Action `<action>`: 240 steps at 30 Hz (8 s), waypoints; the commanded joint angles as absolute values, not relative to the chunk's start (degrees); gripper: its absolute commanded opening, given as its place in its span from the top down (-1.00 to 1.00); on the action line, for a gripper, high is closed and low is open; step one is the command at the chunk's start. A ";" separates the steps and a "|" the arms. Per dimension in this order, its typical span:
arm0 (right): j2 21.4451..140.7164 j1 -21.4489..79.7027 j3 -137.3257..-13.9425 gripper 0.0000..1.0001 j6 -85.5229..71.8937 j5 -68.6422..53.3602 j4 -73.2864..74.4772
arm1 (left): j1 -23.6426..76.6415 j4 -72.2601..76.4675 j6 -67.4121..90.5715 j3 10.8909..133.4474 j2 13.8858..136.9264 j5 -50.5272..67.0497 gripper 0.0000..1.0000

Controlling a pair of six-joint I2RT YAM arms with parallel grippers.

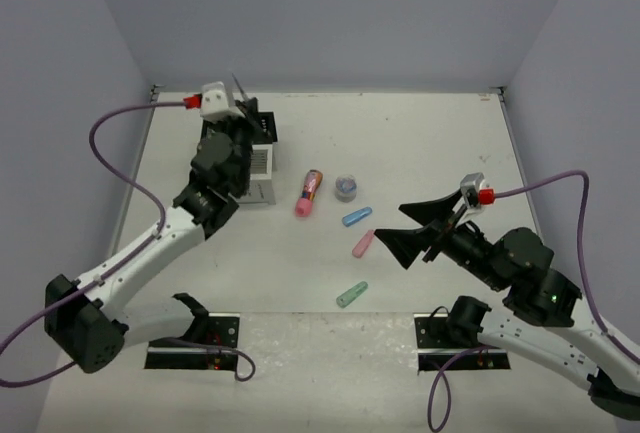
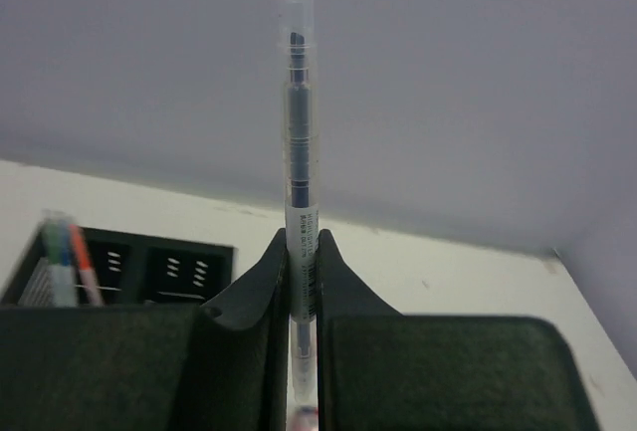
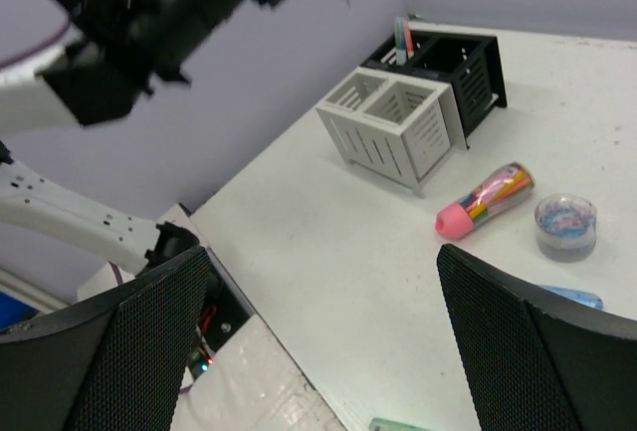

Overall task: Sort the stationery into containers
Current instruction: Place the pen in the storage box, then pick up the pen from the center of the board, then place the pen in the storage box, then pick up the pen from the corner of the board.

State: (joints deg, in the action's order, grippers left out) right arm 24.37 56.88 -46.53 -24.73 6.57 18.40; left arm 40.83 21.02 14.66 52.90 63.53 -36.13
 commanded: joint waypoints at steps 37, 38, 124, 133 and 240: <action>22.30 56.87 -42.52 -0.97 -25.27 3.85 16.40 | 7.25 32.37 27.15 60.27 99.92 -34.27 -0.44; 23.04 56.87 -42.75 -0.97 -25.23 4.01 16.36 | 7.29 30.11 27.73 61.01 99.06 -35.29 -0.54; 72.96 65.12 -49.78 1.00 -59.45 40.48 24.10 | 10.26 12.03 47.33 24.74 29.60 36.49 -1.00; 58.18 70.13 -42.02 1.00 -35.82 30.00 2.35 | 27.36 28.12 55.87 25.59 42.40 28.17 -1.00; 95.62 69.52 -55.46 -0.20 -108.02 11.43 47.38 | 22.85 -23.64 18.81 41.05 32.34 -13.45 -1.00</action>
